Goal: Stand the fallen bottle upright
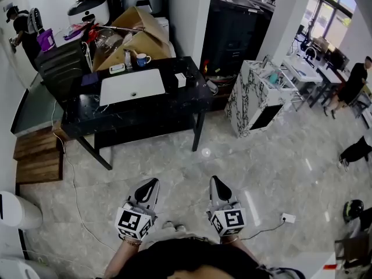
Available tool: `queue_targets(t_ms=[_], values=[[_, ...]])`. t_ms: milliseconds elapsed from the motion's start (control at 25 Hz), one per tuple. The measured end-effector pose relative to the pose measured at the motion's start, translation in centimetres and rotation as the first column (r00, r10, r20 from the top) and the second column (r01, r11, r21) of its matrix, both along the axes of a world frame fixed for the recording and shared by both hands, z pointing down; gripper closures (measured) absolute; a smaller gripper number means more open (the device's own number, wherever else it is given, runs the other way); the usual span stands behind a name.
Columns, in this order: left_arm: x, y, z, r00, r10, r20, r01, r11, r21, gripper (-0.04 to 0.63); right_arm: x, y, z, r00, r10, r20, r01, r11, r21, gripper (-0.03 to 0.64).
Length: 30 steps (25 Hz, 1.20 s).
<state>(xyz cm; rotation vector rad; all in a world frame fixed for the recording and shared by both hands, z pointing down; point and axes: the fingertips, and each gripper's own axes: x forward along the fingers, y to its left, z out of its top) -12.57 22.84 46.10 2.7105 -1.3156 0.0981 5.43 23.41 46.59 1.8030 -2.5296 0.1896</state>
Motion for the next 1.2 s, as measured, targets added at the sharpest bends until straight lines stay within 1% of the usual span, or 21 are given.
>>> queue_targets(t_ms=[160, 200, 240, 320, 440, 480, 600, 680, 800, 880, 1040, 1200], values=[[0.6, -0.2, -0.3, 1.000, 0.013, -0.022, -0.013, 1.000, 0.017, 0.589, 0.3, -0.1, 0.3, 1.000, -0.005, -0.025, 0.005, 1.000, 0.001, 0.614], [0.9, -0.2, -0.4, 0.999, 0.022, -0.025, -0.022, 1.000, 0.018, 0.584, 0.3, -0.2, 0.2, 1.000, -0.008, -0.023, 0.008, 1.000, -0.001, 0.614], [1.1, -0.2, -0.4, 0.999, 0.033, -0.026, -0.033, 0.999, 0.016, 0.561, 0.2, -0.2, 0.0, 1.000, -0.012, -0.017, 0.012, 1.000, -0.002, 0.615], [1.7, -0.2, -0.4, 0.998, 0.057, -0.020, -0.057, 0.998, 0.010, 0.388, 0.1, -0.3, -0.1, 1.000, -0.016, -0.009, 0.016, 1.000, -0.004, 0.614], [2.3, -0.4, 0.0, 0.998, 0.062, -0.009, -0.062, 0.998, 0.010, 0.325, 0.2, -0.5, 0.1, 1.000, -0.019, -0.009, 0.019, 1.000, -0.006, 0.615], [2.4, -0.5, 0.2, 0.998, 0.056, -0.011, -0.056, 0.998, 0.006, 0.313, 0.3, -0.6, 0.2, 1.000, -0.021, -0.009, 0.020, 1.000, -0.008, 0.615], [2.8, -0.9, 0.6, 0.998, 0.059, -0.036, -0.060, 0.998, -0.025, 0.225, 0.6, -0.6, 0.7, 0.999, -0.027, -0.023, 0.027, 1.000, -0.014, 0.615], [3.3, -1.0, 0.9, 0.997, 0.068, -0.030, -0.069, 0.997, -0.037, 0.167, 1.0, -0.6, 1.1, 0.999, -0.029, -0.037, 0.028, 0.999, -0.016, 0.614], [3.7, -1.2, 1.5, 0.998, 0.069, 0.010, -0.069, 0.997, -0.045, 0.131, 1.2, -0.9, 1.0, 0.999, -0.032, -0.033, 0.032, 0.999, -0.013, 0.615], [3.6, -1.4, 1.8, 0.998, 0.061, 0.019, -0.060, 0.997, -0.053, 0.116, 1.4, -0.9, 1.1, 0.999, -0.033, -0.032, 0.032, 0.999, -0.014, 0.615], [3.0, -2.2, 1.8, 1.000, 0.029, -0.013, -0.030, 0.997, -0.075, 0.100, 1.6, -0.9, 0.8, 0.999, -0.041, -0.015, 0.040, 0.999, -0.018, 0.615], [3.2, -2.3, 1.8, 1.000, 0.021, -0.020, -0.022, 0.998, -0.059, 0.098, 2.5, -1.0, 1.6, 0.998, -0.047, -0.039, 0.047, 0.999, -0.014, 0.614]])
